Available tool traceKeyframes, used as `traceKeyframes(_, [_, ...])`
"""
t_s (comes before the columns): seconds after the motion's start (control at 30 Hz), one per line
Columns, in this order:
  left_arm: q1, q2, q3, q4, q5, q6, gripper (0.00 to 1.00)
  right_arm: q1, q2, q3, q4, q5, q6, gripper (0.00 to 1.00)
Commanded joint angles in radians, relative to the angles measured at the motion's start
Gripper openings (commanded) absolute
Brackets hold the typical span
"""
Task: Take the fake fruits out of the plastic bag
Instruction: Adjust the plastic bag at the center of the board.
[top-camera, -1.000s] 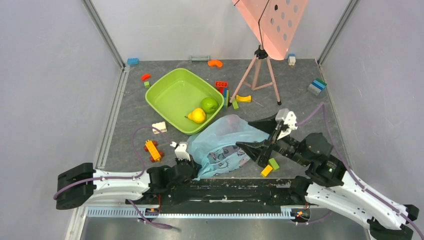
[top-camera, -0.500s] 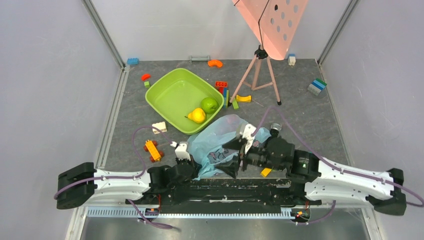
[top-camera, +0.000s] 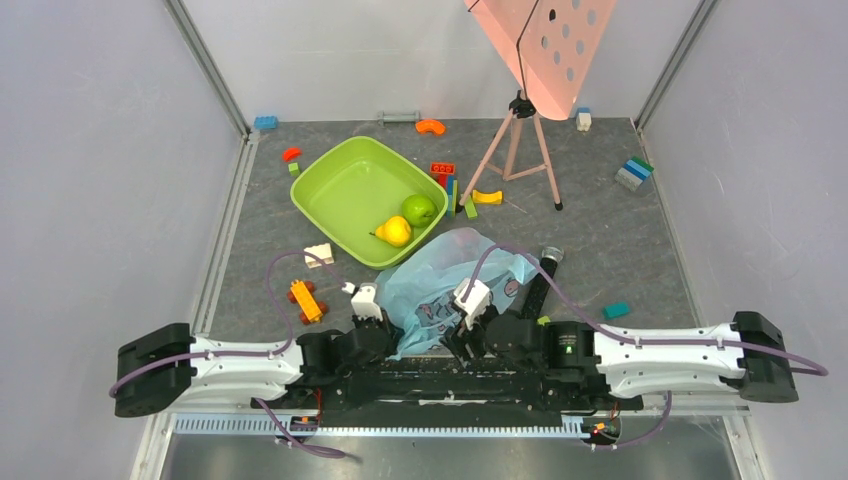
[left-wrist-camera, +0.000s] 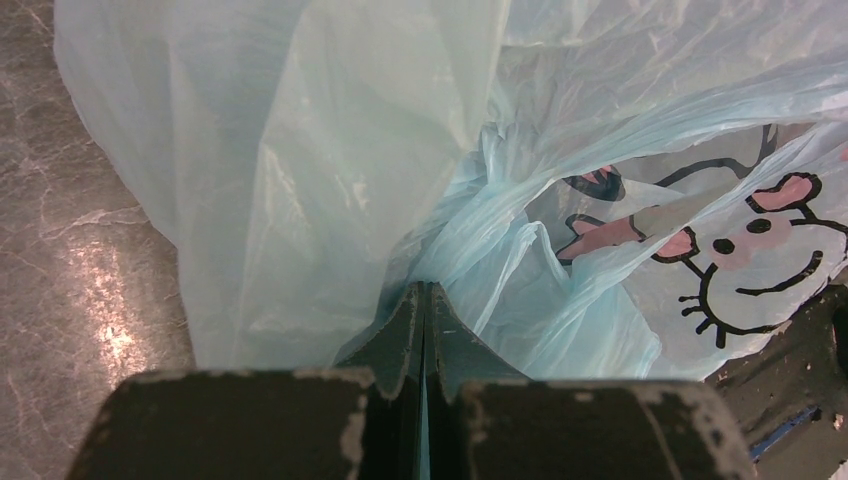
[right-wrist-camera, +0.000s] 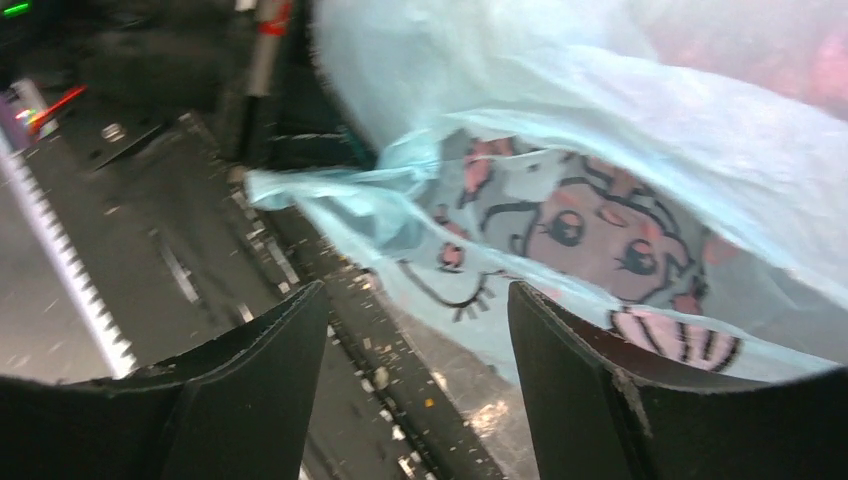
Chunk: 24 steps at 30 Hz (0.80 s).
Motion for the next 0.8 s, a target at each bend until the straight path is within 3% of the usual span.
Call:
traceKeyframes(0.0, [-0.002,-0.022,-0.003,-0.074,-0.02,-0.015,0.02,-0.086,0.032,0.003,0.056,0.111,0.033,0.67])
traceKeyframes(0.2, [-0.002,-0.092,-0.004,-0.13,-0.033,-0.01,0.02,-0.245,0.119,-0.008,0.141,0.015,0.004,0.65])
traceKeyframes(0.5, [-0.003,-0.17,0.003,-0.185,-0.043,0.002,0.02,-0.305,0.344,0.081,0.206,-0.017,-0.029,0.65])
traceKeyframes(0.77, [-0.001,-0.164,0.009,-0.186,-0.04,0.002,0.02,-0.355,0.471,0.165,0.28,-0.034,-0.01,0.87])
